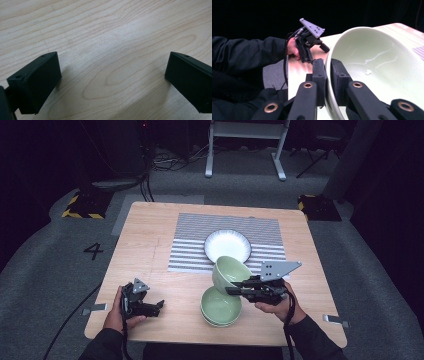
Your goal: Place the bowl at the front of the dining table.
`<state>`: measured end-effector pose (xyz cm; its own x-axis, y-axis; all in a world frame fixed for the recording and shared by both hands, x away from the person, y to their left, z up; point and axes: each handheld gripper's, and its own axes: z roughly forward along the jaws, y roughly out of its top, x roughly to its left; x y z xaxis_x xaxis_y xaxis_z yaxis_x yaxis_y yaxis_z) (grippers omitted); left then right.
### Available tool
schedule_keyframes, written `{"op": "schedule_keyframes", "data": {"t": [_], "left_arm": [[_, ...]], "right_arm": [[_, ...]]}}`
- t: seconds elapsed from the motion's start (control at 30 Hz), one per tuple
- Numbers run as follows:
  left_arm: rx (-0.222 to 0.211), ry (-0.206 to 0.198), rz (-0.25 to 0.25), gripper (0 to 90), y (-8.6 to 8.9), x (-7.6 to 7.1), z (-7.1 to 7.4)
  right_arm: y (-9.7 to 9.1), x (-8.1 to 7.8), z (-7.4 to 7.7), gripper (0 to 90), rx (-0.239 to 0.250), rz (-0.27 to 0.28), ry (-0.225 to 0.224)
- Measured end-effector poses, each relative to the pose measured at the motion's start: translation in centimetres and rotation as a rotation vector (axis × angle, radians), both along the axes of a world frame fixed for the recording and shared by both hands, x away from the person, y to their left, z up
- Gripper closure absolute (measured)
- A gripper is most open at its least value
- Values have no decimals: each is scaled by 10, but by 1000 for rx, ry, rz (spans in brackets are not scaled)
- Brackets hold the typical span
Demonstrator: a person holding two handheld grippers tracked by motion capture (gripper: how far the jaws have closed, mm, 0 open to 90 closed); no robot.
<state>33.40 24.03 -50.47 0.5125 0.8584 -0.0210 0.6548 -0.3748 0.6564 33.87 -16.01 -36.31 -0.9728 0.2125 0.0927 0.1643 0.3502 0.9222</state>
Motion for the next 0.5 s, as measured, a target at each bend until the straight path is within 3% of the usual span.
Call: {"op": "schedule_keyframes", "data": {"t": [0.5], "left_arm": [[-1, 0, 1, 4, 0, 0, 0]], "right_arm": [[-5, 12, 7, 830, -9, -65, -8]]}}
